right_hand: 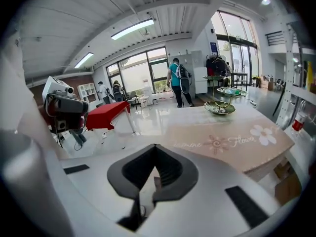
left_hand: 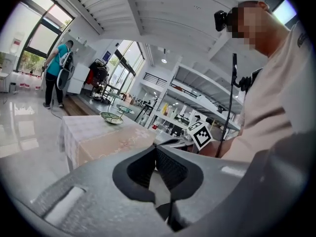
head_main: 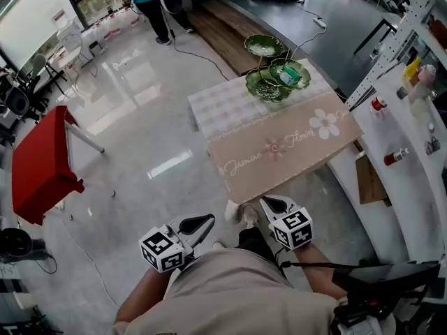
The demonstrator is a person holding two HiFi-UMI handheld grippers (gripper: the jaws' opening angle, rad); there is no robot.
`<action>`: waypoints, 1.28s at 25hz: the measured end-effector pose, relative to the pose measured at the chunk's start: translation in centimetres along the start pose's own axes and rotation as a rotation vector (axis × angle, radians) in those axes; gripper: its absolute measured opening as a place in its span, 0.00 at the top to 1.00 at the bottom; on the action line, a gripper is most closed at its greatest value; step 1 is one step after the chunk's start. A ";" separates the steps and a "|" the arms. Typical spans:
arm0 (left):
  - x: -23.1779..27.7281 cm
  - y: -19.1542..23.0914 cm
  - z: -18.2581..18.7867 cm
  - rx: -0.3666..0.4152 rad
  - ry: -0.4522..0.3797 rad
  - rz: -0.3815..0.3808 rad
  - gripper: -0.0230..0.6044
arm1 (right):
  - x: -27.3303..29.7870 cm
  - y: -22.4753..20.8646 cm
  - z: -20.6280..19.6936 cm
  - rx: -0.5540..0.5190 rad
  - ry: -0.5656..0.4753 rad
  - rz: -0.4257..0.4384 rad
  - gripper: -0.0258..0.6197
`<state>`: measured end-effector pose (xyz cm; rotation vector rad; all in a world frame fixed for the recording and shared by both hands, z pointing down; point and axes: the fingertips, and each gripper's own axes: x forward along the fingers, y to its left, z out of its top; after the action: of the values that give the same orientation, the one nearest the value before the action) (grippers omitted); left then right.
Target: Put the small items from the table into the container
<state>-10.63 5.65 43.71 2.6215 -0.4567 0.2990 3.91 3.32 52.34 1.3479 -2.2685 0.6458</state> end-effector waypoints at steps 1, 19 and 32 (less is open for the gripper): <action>-0.4 -0.5 -0.5 0.004 0.009 -0.011 0.95 | -0.5 0.9 -0.5 0.004 -0.004 -0.003 0.94; -5.7 -5.1 -5.6 0.036 0.045 -0.099 0.95 | -4.3 12.0 -4.1 -0.073 -0.036 -0.013 0.94; -7.7 -4.3 -5.9 0.020 -0.009 -0.065 0.95 | -2.8 14.5 -2.6 -0.180 -0.041 0.027 0.94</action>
<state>-16.94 14.17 44.92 2.6519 -0.3719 0.2726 -7.48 12.91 50.24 1.2575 -2.3185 0.4147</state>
